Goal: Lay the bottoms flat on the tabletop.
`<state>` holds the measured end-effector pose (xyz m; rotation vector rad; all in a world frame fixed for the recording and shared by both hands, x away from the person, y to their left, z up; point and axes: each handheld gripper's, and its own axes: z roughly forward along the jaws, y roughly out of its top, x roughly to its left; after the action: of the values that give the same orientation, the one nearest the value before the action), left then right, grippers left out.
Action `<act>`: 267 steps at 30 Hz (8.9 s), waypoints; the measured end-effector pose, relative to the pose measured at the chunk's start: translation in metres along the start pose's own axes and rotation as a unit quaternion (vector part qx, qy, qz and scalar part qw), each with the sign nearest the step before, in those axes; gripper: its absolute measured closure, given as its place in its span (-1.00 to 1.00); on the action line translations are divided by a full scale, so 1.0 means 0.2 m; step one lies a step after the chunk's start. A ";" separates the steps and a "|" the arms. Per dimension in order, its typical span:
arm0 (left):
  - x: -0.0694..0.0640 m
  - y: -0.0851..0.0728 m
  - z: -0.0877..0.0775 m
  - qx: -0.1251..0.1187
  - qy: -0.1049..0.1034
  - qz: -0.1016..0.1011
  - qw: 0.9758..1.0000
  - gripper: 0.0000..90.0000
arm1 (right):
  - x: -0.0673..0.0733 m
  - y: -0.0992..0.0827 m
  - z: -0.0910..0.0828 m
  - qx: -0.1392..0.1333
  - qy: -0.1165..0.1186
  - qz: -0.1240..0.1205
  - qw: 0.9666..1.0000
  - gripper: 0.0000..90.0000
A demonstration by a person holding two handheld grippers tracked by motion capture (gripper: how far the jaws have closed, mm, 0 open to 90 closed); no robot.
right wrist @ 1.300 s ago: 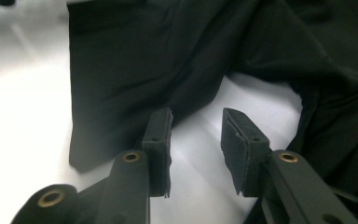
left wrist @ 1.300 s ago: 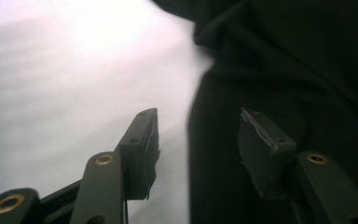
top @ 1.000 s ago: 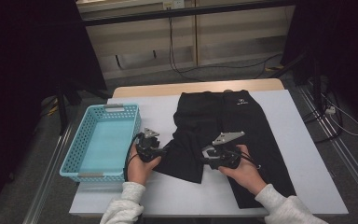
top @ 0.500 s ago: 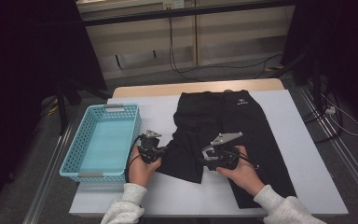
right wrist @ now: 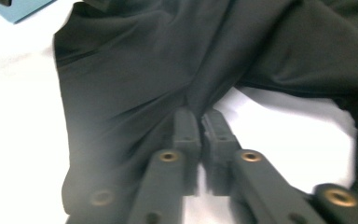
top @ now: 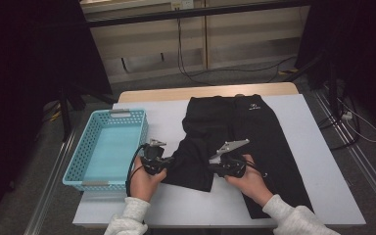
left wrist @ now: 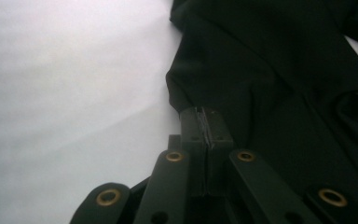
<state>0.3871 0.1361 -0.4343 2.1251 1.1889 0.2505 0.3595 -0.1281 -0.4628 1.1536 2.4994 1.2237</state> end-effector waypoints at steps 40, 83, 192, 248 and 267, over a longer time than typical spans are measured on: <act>0.01 -0.01 0.05 -0.009 0.000 -0.004 1.000 0.96 | 0.20 -0.03 -0.02 0.017 0.028 -0.141 0.989 0.00; 0.01 0.00 0.02 -0.015 -0.007 -0.014 1.000 0.92 | 0.27 -0.01 0.07 0.012 0.041 -0.160 0.986 0.20; 0.06 0.06 0.09 -0.056 0.012 -0.011 0.998 0.03 | 0.02 -0.03 -0.17 -0.008 -0.027 -0.080 0.996 0.43; 0.05 0.00 0.08 0.004 0.017 -0.046 0.999 0.87 | -0.04 -0.08 -0.17 0.030 -0.031 -0.043 0.998 0.96; 0.02 0.02 0.02 -0.033 -0.010 0.002 0.999 -0.43 | -0.11 -0.01 -0.25 -0.068 -0.086 -0.016 0.994 -0.30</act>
<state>0.3939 0.1369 -0.4360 2.0692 1.1493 0.2654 0.3516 -0.1753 -0.4357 1.1300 2.2638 1.2106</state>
